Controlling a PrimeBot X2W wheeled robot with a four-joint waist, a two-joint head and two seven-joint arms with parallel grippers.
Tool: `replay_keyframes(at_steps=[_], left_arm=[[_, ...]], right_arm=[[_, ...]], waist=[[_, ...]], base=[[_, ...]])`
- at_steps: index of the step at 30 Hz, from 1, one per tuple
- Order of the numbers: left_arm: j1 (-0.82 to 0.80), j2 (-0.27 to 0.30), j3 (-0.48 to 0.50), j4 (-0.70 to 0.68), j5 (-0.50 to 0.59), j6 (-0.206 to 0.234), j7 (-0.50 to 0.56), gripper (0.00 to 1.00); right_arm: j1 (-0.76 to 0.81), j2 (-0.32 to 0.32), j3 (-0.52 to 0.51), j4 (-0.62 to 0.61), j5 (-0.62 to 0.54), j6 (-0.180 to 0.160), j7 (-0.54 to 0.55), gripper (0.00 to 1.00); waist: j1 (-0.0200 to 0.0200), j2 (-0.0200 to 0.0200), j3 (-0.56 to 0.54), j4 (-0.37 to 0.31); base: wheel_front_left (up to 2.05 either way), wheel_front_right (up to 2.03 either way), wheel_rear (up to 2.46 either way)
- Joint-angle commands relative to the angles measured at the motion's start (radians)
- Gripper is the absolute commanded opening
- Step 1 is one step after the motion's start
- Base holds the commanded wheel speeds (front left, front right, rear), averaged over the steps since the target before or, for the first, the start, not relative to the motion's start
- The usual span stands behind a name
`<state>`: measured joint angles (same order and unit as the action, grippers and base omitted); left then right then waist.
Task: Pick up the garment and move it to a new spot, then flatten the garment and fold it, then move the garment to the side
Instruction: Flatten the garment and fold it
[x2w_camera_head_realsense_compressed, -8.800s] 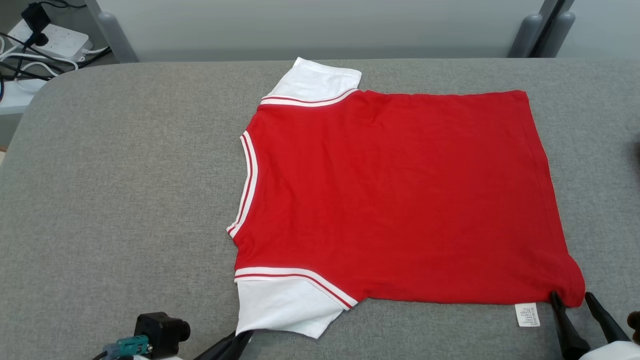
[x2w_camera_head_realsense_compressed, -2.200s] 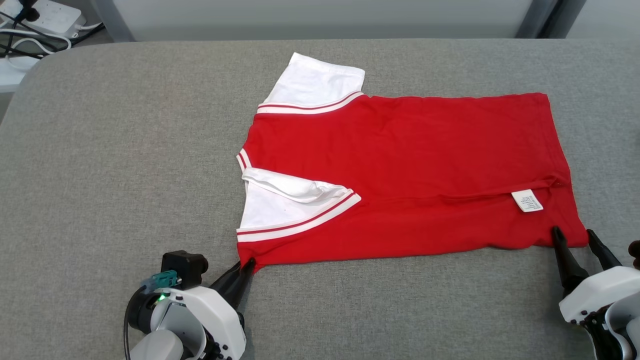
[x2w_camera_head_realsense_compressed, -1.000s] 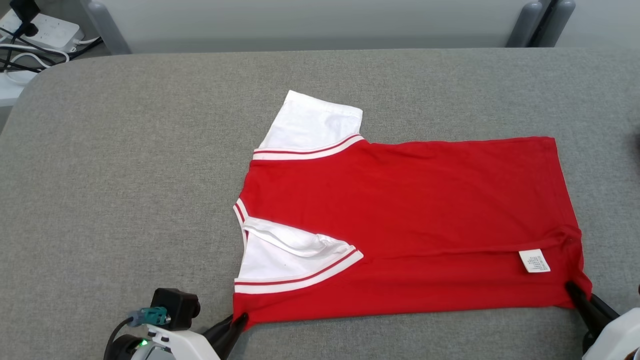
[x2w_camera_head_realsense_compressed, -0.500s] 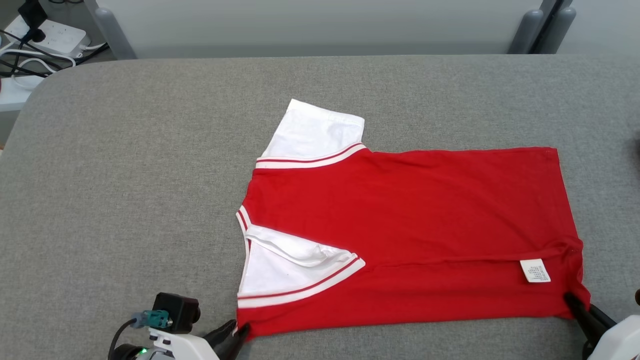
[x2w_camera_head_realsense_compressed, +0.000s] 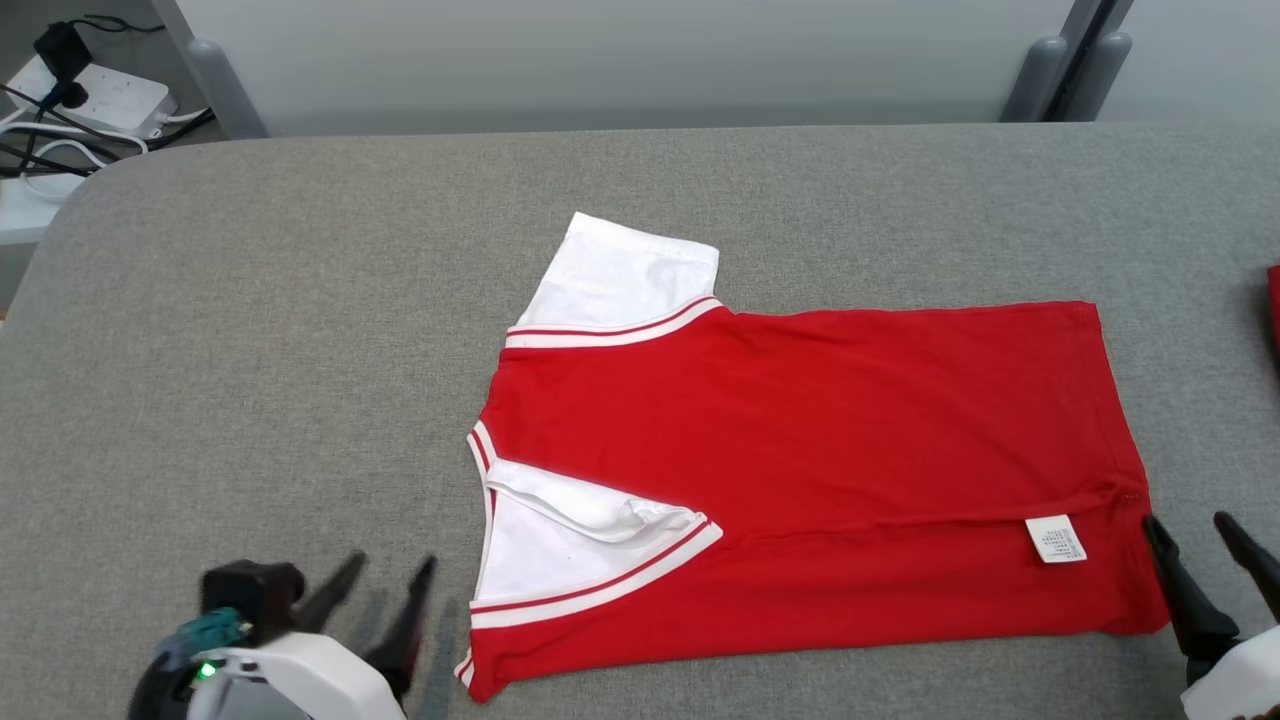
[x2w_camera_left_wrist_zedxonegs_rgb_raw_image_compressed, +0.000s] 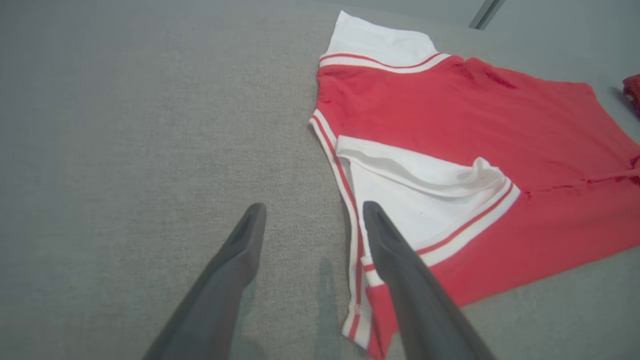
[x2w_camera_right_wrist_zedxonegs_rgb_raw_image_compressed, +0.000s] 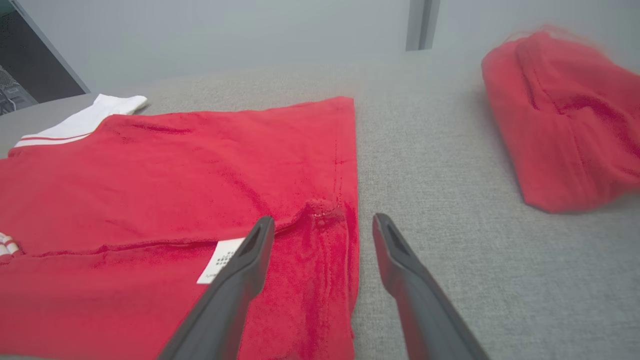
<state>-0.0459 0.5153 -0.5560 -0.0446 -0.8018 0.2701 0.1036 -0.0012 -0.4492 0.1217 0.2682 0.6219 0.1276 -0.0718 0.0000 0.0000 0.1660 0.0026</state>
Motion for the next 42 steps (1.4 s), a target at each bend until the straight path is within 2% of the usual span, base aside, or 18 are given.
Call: replay_keyframes(at_steps=[1, 5, 10, 18, 24, 29, 33, 42], left_arm=[[-0.029, 0.015, 0.061, -0.023, 0.016, 0.019, -0.039, 1.00], [-0.037, -0.025, 0.109, -0.018, 0.037, 0.049, -0.160, 1.00], [-0.043, -0.085, 0.144, 0.009, 0.047, 0.062, -0.286, 1.00], [-0.037, -0.138, 0.146, 0.044, 0.106, 0.023, -0.357, 1.00], [-0.018, -0.162, 0.153, 0.060, 0.149, 0.008, -0.364, 1.00], [0.016, -0.183, 0.167, 0.068, 0.176, -0.022, -0.365, 1.00], [0.052, -0.194, 0.166, 0.101, 0.184, -0.050, -0.365, 1.00], [0.056, -0.215, 0.169, 0.130, 0.197, -0.073, -0.365, 1.00]], right_arm=[[-0.013, -0.022, -0.004, -0.029, -0.023, 0.003, -0.030, 1.00], [-0.036, 0.028, -0.042, -0.044, -0.091, 0.003, -0.096, 1.00], [-0.052, 0.100, -0.103, -0.050, -0.186, 0.003, -0.155, 1.00], [-0.023, 0.172, -0.075, -0.109, -0.268, 0.003, -0.187, 1.00], [0.004, 0.187, -0.055, -0.131, -0.263, 0.003, -0.189, 1.00], [0.042, 0.192, -0.047, -0.144, -0.246, 0.003, -0.190, 1.00], [0.071, 0.176, -0.023, -0.118, -0.212, 0.003, -0.190, 1.00], [0.077, 0.158, -0.009, -0.086, -0.194, 0.003, -0.190, 1.00]], waist=[[0.0000, 0.0000, -0.003, 0.000], [0.0000, 0.0000, -0.018, 0.002], [0.0000, 0.0000, -0.041, 0.002], [0.0000, 0.0000, -0.073, -0.009], [0.0000, 0.0000, -0.096, -0.019], [0.0000, 0.0000, -0.131, -0.030], [0.0000, 0.0000, -0.163, -0.035], [0.0000, 0.0000, -0.173, -0.034]], base=[[0.00, 0.00, 0.00], [0.00, 0.00, 0.00], [0.00, 0.00, 0.00], [0.00, 0.00, 0.00], [0.00, 0.00, 0.00], [0.00, 0.00, 0.00], [0.00, 0.00, 0.00], [0.00, 0.00, 0.00]])
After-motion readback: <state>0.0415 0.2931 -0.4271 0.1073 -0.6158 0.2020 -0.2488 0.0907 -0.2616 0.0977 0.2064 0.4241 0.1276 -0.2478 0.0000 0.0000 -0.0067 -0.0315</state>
